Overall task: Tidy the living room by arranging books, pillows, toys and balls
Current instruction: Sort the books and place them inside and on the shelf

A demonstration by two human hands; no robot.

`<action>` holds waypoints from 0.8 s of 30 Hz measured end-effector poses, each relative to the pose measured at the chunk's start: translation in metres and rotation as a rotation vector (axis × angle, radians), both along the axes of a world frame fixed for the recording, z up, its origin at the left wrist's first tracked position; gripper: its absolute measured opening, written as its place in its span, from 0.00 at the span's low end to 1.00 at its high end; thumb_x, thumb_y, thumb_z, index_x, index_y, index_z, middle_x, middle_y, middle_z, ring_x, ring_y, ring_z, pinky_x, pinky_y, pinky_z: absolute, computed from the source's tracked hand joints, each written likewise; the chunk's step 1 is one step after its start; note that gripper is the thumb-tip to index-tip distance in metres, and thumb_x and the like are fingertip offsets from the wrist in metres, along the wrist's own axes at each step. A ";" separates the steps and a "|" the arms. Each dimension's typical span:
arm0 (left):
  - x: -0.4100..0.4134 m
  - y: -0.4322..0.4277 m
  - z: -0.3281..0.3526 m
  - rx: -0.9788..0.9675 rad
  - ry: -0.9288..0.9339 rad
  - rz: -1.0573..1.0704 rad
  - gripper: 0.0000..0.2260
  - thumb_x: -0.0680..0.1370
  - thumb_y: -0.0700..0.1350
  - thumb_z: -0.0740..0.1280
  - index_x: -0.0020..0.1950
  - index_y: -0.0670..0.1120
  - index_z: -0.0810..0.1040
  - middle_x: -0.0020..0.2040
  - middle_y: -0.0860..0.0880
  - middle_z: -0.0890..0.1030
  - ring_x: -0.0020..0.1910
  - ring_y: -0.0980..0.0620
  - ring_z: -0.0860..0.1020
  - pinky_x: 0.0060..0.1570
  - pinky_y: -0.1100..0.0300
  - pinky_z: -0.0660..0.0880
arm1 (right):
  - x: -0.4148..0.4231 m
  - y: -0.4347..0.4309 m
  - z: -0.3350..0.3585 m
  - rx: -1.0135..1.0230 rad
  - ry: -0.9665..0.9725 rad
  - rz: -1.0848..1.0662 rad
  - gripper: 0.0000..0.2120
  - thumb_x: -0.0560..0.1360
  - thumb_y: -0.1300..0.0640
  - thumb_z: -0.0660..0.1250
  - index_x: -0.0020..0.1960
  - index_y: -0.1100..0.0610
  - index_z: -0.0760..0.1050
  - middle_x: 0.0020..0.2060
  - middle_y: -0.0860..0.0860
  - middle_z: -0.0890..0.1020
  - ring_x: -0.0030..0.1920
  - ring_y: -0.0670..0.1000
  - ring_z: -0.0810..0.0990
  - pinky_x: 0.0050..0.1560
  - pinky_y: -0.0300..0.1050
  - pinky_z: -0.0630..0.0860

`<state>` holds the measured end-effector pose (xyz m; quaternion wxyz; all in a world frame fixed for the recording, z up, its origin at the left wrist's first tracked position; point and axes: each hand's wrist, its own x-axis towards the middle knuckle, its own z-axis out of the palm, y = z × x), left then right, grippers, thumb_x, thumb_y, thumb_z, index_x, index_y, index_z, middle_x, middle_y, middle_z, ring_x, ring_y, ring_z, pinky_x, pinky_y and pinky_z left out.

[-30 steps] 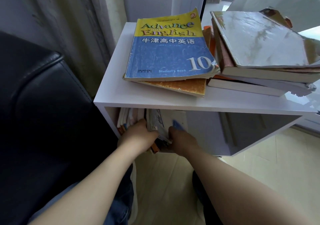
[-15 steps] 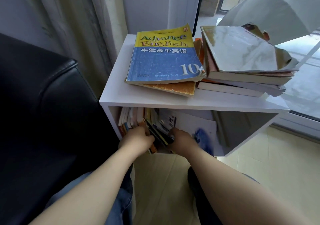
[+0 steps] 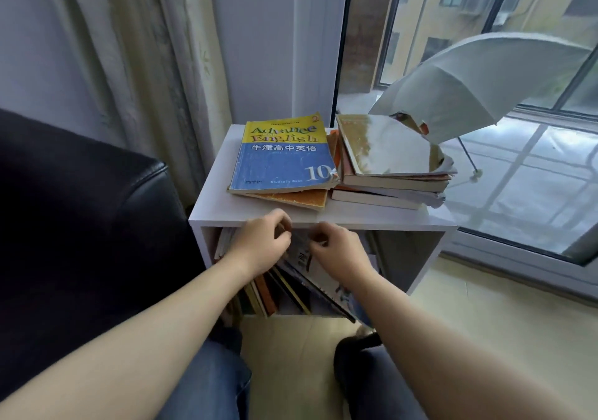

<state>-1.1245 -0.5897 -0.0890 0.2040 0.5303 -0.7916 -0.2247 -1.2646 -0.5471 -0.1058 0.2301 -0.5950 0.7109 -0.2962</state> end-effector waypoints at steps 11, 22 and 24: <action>0.000 -0.063 0.038 0.187 0.169 0.332 0.23 0.78 0.44 0.63 0.72 0.44 0.63 0.70 0.44 0.63 0.68 0.45 0.65 0.64 0.55 0.64 | -0.009 -0.025 0.055 -0.211 0.278 0.010 0.14 0.77 0.59 0.59 0.61 0.54 0.75 0.57 0.51 0.80 0.62 0.53 0.69 0.57 0.45 0.68; 0.035 -0.128 0.063 0.687 -0.039 0.149 0.15 0.80 0.44 0.61 0.66 0.42 0.69 0.51 0.45 0.73 0.45 0.51 0.72 0.56 0.55 0.70 | 0.027 -0.104 0.041 0.096 0.605 0.237 0.34 0.75 0.33 0.53 0.75 0.47 0.51 0.76 0.53 0.52 0.76 0.59 0.45 0.74 0.59 0.43; 0.037 -0.143 0.075 0.706 -0.193 0.112 0.18 0.81 0.45 0.59 0.69 0.40 0.67 0.60 0.43 0.74 0.55 0.48 0.75 0.64 0.49 0.67 | 0.028 -0.114 0.039 0.105 0.583 0.180 0.37 0.71 0.30 0.56 0.73 0.47 0.54 0.73 0.53 0.58 0.75 0.59 0.49 0.73 0.62 0.45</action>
